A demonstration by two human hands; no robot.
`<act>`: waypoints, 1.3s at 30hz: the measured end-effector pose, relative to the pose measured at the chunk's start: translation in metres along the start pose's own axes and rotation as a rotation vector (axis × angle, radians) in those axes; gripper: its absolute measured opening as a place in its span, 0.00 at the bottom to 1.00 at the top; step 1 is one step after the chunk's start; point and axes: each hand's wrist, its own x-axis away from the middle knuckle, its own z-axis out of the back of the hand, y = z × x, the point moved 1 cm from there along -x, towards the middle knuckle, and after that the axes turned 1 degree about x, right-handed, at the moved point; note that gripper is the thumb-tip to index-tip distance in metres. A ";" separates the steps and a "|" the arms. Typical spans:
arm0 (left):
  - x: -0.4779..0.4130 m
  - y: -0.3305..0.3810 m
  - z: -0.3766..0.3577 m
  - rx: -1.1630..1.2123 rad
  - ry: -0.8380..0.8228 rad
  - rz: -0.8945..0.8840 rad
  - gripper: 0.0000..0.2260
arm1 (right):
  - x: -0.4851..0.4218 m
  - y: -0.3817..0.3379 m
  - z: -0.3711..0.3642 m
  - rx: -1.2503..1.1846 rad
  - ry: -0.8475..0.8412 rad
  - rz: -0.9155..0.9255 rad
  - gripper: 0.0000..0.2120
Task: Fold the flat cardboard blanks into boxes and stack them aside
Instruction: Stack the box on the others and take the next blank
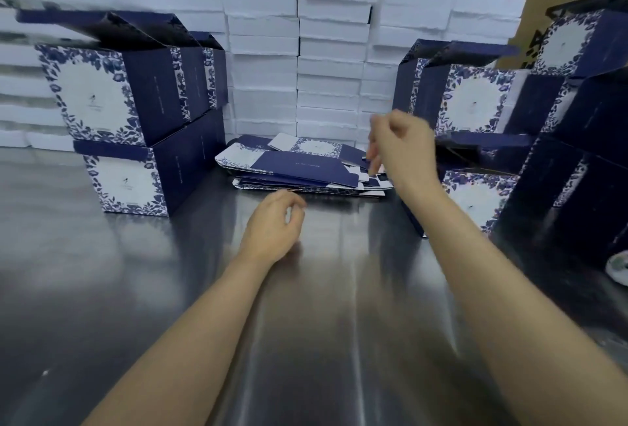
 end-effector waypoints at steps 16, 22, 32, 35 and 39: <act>0.026 0.004 -0.001 -0.347 -0.147 0.028 0.18 | 0.049 0.093 -0.092 0.562 -0.159 -0.021 0.17; 0.031 0.005 -0.001 -0.236 -0.202 -0.030 0.19 | 0.019 0.129 -0.102 0.741 -0.394 -0.032 0.21; 0.023 -0.002 -0.006 -0.167 -0.190 0.022 0.18 | 0.009 0.130 -0.104 0.746 -0.393 -0.021 0.19; 0.022 -0.003 -0.005 -0.123 -0.184 0.038 0.19 | 0.007 0.125 -0.099 0.828 -0.267 0.031 0.19; 0.024 0.000 -0.004 -0.161 -0.188 0.010 0.18 | 0.007 0.121 -0.093 0.816 -0.090 0.033 0.16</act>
